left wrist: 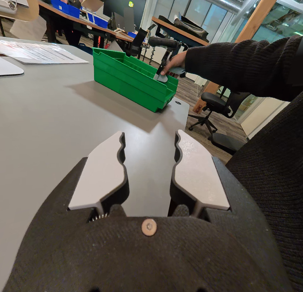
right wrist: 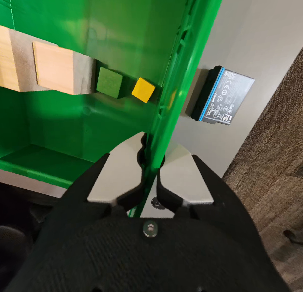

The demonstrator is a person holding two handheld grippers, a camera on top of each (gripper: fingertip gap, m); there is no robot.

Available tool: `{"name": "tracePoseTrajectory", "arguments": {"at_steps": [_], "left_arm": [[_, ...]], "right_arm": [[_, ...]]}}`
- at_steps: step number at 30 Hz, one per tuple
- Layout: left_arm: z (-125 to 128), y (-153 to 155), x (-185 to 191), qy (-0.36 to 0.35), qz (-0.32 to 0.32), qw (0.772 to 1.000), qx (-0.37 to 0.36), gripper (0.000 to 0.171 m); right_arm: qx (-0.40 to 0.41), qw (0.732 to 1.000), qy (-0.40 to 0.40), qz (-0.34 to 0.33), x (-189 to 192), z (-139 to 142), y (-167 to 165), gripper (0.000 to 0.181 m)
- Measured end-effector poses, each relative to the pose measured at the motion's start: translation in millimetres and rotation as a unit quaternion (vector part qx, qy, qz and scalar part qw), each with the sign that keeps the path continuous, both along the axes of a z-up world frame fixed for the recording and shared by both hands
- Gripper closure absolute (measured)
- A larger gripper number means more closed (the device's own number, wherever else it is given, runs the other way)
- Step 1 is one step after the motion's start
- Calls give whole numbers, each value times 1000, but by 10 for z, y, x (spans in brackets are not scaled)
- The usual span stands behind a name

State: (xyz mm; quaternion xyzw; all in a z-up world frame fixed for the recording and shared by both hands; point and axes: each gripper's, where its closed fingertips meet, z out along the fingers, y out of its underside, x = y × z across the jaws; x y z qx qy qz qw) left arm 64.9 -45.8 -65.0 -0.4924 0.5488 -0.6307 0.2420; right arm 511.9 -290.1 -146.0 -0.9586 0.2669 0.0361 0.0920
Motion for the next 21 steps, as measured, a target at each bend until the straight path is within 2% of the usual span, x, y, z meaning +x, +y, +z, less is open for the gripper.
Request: {"name": "tracePoseTrajectory", "arguments": {"at_steps": [3,5,7,10,21], "left_arm": [[9,17,2,2,0,1000,-13,114],[14,21,0,3,-1,1000,-21,114],[22,28,-1,3,1,1000,-25,115],[23,28,-3,3,3,1000,-26,115],[4,-8,12,8,1,1000,-23,117]], "right_arm": [[-11,1000,22,-4,-53,-84,-36,169],[-45,996,70,12,-184,-217,-131,142],[-13,996,87,20,-229,-204,-55,152],[-11,995,86,40,-267,-196,-45,163],[-40,997,53,45,-380,-127,-26,176]]}}
